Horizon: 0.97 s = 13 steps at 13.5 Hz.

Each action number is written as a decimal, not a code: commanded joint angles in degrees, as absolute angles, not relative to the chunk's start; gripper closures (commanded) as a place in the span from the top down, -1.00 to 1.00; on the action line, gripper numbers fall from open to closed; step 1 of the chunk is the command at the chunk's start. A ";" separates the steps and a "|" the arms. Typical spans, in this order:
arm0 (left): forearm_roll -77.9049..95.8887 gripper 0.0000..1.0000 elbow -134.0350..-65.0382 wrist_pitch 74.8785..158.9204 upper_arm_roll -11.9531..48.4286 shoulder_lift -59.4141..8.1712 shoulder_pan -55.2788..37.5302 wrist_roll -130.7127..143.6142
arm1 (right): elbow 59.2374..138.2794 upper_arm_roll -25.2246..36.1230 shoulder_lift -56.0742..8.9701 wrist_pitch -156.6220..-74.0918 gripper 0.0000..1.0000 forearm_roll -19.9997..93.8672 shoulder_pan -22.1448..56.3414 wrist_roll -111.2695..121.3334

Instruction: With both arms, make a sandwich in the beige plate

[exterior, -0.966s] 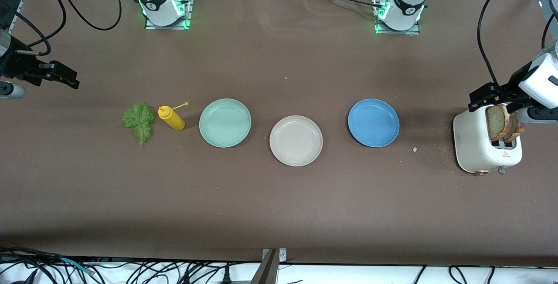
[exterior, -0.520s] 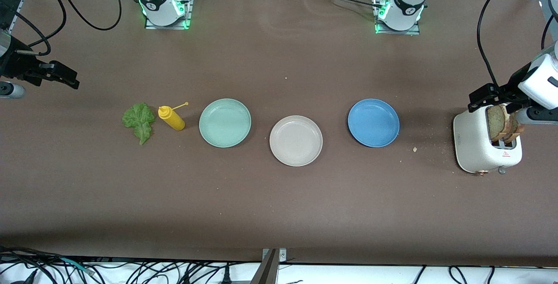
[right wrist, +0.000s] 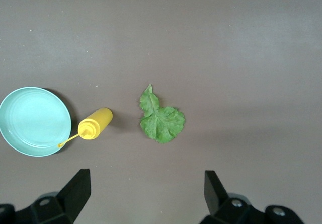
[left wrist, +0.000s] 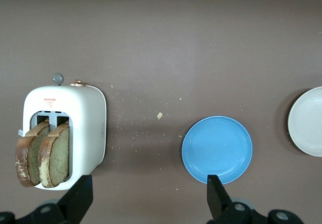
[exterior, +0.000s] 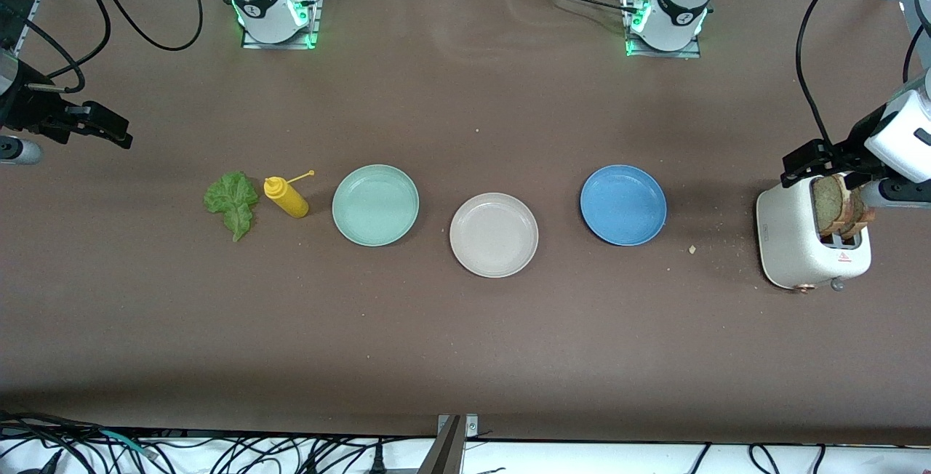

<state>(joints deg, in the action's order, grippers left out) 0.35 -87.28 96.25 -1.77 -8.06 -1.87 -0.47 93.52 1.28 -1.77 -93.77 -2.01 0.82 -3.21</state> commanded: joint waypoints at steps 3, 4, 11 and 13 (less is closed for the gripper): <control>0.70 1.00 -87.71 96.42 -1.41 -7.73 -1.32 -0.88 | 92.73 1.50 -1.67 -93.25 1.00 -1.49 0.79 -3.34; 0.53 1.00 -87.63 96.59 -1.49 -8.17 -1.41 -0.88 | 92.81 1.41 -1.67 -93.16 1.00 -1.49 0.79 -3.34; -0.88 1.00 -87.54 96.77 -1.32 -8.44 -1.41 -0.88 | 92.81 1.41 -1.67 -93.16 1.00 -1.49 0.79 -3.34; -0.88 1.00 -87.63 96.77 -1.32 -8.53 -1.41 -0.88 | 92.81 1.41 -1.67 -93.16 1.00 -1.41 0.79 -3.34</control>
